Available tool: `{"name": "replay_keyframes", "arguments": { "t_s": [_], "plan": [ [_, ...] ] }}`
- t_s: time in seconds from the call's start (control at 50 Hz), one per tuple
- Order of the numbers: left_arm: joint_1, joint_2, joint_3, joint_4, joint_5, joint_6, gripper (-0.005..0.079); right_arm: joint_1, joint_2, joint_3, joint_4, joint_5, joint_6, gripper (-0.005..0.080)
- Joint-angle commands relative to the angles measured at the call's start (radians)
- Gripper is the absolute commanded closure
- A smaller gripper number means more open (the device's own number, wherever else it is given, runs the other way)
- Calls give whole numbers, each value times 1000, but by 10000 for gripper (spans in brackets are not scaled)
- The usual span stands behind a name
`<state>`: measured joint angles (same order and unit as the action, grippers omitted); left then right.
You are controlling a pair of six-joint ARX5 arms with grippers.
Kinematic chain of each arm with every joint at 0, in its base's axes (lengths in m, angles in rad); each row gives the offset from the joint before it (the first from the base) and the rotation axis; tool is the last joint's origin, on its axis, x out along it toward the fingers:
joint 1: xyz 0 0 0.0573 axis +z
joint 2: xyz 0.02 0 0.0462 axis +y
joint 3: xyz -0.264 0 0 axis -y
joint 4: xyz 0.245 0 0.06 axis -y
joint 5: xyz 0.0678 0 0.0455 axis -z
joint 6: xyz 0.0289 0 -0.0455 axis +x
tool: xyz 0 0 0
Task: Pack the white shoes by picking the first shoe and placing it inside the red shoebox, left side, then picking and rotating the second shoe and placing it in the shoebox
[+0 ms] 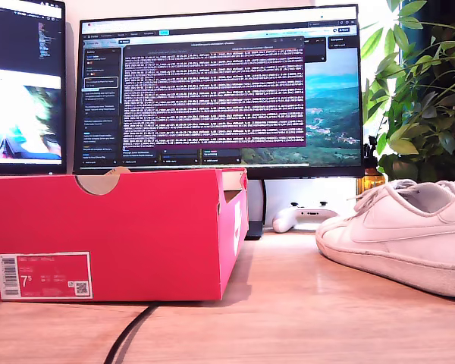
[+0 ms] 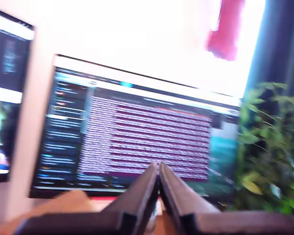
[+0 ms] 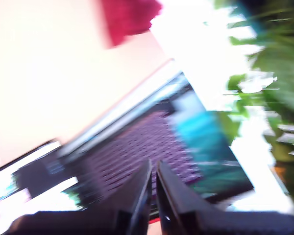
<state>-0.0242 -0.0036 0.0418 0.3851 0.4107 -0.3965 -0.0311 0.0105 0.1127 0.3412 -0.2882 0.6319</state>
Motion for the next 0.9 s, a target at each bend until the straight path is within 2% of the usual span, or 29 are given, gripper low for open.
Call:
{"name": "replay_keyframes", "arguments": {
  "t_s": [0.0,0.02,0.06,0.08,0.12,0.14,0.16,0.18,0.28,0.36,0.44,0.48,0.5,0.58,0.62,0.64,0.74,0.88],
  "plan": [
    [2,-7,79,-55,40,55,761,5,21,60,-24,-26,-7,765],
    [2,-6,98,-87,53,102,761,5,27,75,-40,-37,-9,765],
    [2,2,145,-166,69,118,761,5,51,112,-81,-45,-14,765],
    [2,5,163,-198,75,197,761,5,63,127,-98,-48,-28,765],
    [2,19,211,-280,85,215,761,5,97,164,-134,-53,-42,765],
    [2,26,232,-316,87,301,761,5,114,180,-148,-55,-72,765],
    [2,36,256,-356,89,339,761,5,134,196,-158,-55,-90,765],
    [2,45,277,-392,92,346,761,5,154,214,-175,-55,-99,765],
    [2,98,371,-558,109,543,761,5,259,300,-241,-58,-159,765],
    [2,148,432,-685,109,649,761,5,359,377,-299,-63,-199,765],
    [-5,192,468,-806,109,779,761,5,455,451,-373,-63,-276,765],
    [-13,211,476,-865,106,805,761,5,505,491,-416,-68,-306,765],
    [-17,218,478,-889,100,877,761,5,528,508,-437,-70,-319,765],
    [-41,247,478,-990,60,996,761,5,630,586,-523,-71,-347,765],
    [-55,262,478,-1034,32,1000,761,6,680,624,-564,-71,-349,765],
    [-62,268,478,-1054,14,1058,761,6,704,642,-585,-71,-349,765],
    [-100,303,478,-1116,-68,1122,761,6,808,721,-667,-71,-353,765],
    [-151,372,476,-1118,-161,1131,761,22,930,801,-748,-71,-373,765]
  ]
}}
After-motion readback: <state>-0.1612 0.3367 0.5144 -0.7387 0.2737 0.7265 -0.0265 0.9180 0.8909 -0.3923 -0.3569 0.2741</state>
